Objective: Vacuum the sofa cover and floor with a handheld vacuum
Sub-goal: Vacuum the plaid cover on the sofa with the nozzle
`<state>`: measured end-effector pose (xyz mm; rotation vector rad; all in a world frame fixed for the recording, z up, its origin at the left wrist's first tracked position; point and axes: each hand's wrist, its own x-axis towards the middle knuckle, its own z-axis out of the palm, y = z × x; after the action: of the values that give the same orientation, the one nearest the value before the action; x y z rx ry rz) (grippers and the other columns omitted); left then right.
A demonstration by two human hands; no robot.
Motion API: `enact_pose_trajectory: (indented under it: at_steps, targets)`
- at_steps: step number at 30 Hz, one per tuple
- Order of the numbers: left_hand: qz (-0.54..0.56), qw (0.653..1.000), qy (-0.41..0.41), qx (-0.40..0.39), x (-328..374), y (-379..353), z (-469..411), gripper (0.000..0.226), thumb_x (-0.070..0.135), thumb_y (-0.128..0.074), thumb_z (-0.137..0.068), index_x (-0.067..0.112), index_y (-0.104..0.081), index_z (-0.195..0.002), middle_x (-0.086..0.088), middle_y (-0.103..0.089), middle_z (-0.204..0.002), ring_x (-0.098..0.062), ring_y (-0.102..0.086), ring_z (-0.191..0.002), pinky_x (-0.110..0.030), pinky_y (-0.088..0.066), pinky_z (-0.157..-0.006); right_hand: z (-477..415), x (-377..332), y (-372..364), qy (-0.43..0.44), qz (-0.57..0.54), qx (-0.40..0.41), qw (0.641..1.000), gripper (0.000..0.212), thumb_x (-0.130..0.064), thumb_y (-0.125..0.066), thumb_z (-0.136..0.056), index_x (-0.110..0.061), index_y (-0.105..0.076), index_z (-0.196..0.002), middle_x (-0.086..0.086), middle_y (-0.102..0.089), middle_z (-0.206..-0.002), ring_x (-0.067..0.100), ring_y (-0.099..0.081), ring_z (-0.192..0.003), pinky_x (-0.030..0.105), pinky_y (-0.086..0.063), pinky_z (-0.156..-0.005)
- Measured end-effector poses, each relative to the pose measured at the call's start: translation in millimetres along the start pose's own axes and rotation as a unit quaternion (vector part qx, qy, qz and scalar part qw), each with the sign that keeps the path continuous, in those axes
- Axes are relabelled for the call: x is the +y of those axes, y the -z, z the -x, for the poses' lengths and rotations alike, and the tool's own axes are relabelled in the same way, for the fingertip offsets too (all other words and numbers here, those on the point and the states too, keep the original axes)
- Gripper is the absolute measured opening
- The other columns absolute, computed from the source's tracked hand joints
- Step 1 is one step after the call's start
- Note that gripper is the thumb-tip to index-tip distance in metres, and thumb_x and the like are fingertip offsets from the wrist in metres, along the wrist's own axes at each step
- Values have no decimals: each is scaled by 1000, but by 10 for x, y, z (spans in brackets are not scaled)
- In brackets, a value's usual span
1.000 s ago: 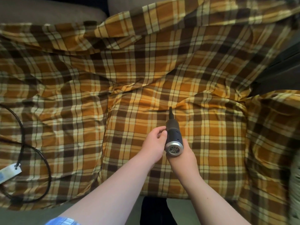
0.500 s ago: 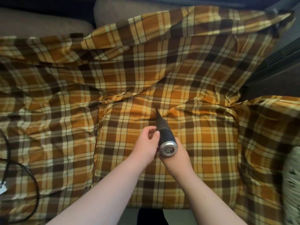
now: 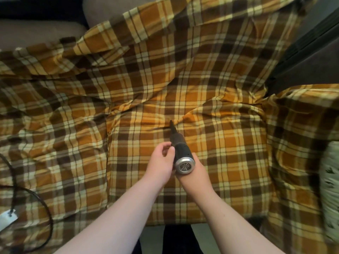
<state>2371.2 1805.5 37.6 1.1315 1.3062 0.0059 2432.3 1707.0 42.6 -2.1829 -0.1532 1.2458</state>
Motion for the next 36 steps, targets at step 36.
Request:
enact_pose_trajectory:
  at_steps: [36]
  targets:
    - [15,999,37,10,-977,1081,776,22,31,-52,-99,27,-58,-120,0,-65,-117,-19,-66,-105,-43,-58,-89,1090,309,-1010,-10,70,-48,996,24,-32,-66,-80,-35,-49,-96,-7,-66,-84,13,-63,-75,27,-46,-59]
